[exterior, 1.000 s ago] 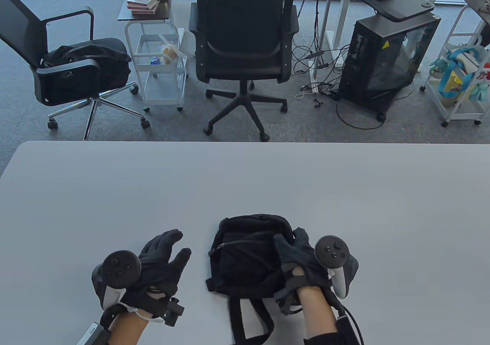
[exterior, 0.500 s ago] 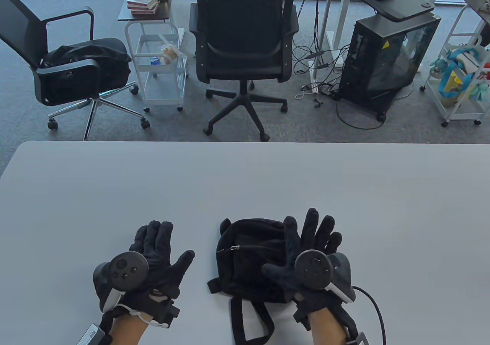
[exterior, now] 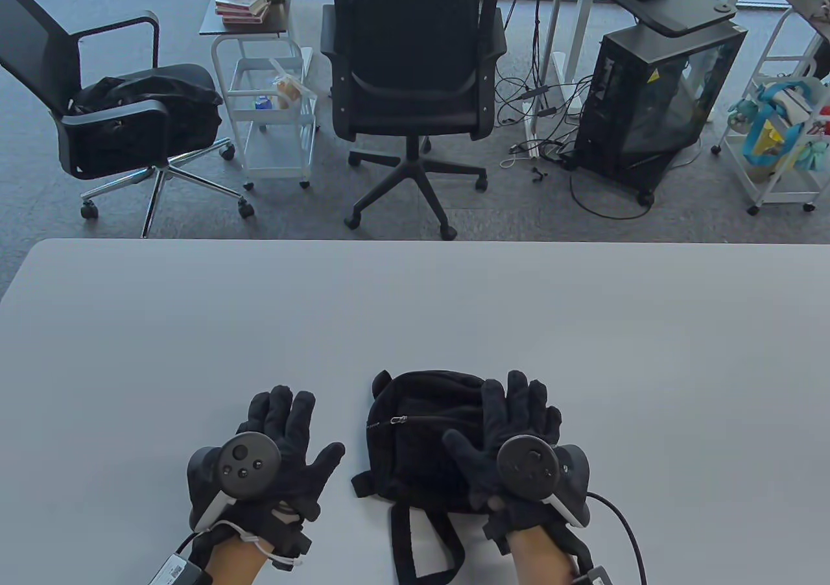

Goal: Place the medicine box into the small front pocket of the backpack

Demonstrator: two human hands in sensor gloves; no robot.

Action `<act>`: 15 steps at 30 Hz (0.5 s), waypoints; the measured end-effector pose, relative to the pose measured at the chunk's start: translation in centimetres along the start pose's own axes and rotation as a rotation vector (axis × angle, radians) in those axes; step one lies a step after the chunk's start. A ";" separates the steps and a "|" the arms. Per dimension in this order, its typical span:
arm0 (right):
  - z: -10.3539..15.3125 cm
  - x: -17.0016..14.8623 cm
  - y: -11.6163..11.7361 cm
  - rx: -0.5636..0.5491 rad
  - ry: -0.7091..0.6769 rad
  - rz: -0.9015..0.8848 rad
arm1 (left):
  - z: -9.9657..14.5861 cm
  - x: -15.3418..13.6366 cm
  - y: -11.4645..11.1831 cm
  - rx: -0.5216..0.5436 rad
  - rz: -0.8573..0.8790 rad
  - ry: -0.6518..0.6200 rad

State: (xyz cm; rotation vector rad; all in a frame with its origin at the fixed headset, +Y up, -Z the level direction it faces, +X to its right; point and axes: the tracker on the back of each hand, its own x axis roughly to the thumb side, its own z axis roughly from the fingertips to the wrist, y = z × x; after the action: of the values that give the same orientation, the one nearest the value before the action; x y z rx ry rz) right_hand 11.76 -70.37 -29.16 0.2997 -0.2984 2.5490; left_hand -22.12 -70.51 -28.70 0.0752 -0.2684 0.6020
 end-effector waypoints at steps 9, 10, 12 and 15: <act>-0.1 0.2 0.6 0.039 -0.006 -0.054 | 0.0 0.2 -0.4 -0.026 0.036 -0.014; -0.1 0.2 0.6 0.041 -0.006 -0.056 | 0.0 0.3 -0.4 -0.030 0.040 -0.015; -0.1 0.2 0.7 0.045 -0.006 -0.059 | -0.1 0.3 -0.5 -0.035 0.048 -0.017; -0.2 0.2 0.8 0.054 -0.003 -0.064 | -0.1 0.4 -0.5 -0.038 0.050 -0.021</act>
State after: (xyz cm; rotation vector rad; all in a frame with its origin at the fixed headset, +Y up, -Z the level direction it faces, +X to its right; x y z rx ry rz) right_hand 11.12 -70.88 -29.44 0.3287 -0.2177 2.4970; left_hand -21.52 -70.73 -28.69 0.0385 -0.3021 0.6455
